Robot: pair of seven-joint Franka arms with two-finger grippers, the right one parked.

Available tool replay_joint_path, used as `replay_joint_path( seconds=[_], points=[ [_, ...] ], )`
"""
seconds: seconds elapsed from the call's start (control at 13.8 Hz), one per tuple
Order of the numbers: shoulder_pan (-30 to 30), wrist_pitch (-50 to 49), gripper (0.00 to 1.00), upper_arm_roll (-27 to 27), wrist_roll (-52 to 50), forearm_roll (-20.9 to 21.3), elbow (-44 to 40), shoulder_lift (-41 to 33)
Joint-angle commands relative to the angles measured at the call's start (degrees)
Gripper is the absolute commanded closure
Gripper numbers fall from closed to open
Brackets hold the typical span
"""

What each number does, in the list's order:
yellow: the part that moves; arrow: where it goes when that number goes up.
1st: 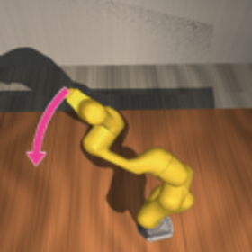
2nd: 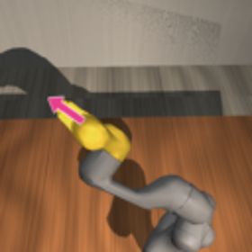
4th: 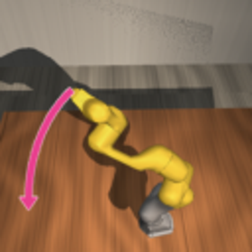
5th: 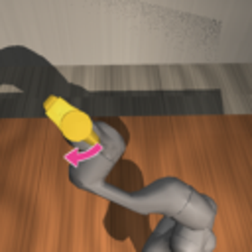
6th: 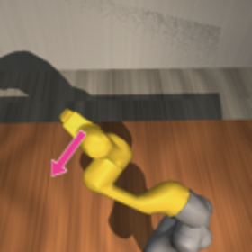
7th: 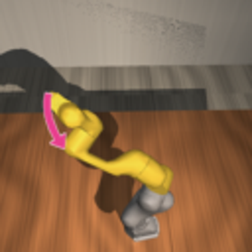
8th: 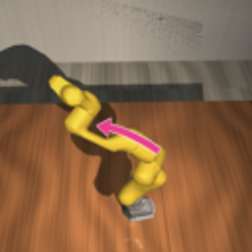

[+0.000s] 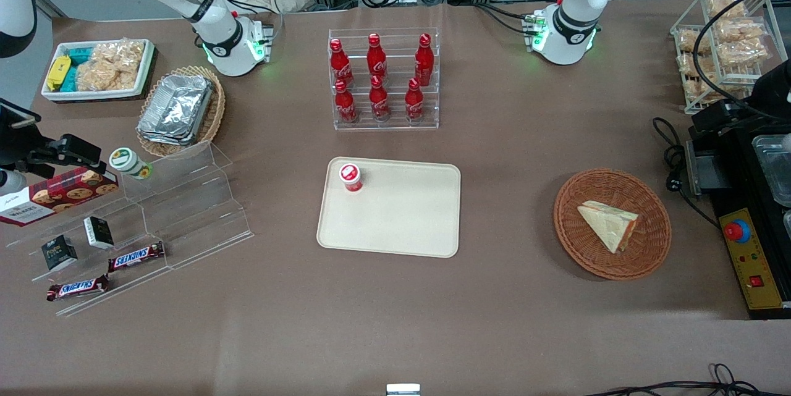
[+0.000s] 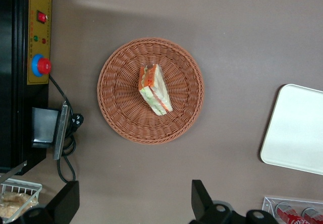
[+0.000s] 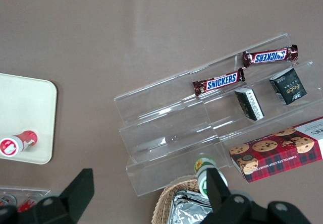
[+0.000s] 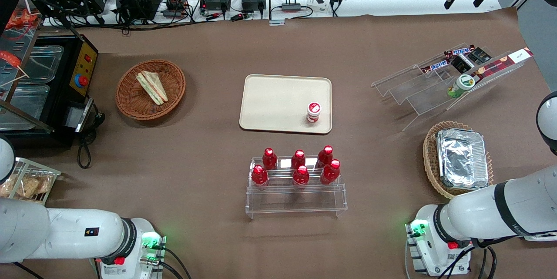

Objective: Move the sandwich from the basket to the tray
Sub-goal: 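Move the left gripper down over the wrapped sandwich in the wicker basket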

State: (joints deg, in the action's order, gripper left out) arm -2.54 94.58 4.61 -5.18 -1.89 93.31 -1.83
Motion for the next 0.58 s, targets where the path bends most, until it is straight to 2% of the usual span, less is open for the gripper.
replay_joint_path(
  seconds=[0.0, 0.22, 0.51],
  points=[
    [-0.54, -2.37, 0.0, 0.32, 0.97, 0.13, -1.65, 0.17],
    [-0.45, -2.21, 0.0, 0.32, -0.09, -1.0, -2.34, 1.04],
    [0.08, 0.15, 0.0, 0.58, -1.49, -2.93, -1.9, 7.18]
  ],
)
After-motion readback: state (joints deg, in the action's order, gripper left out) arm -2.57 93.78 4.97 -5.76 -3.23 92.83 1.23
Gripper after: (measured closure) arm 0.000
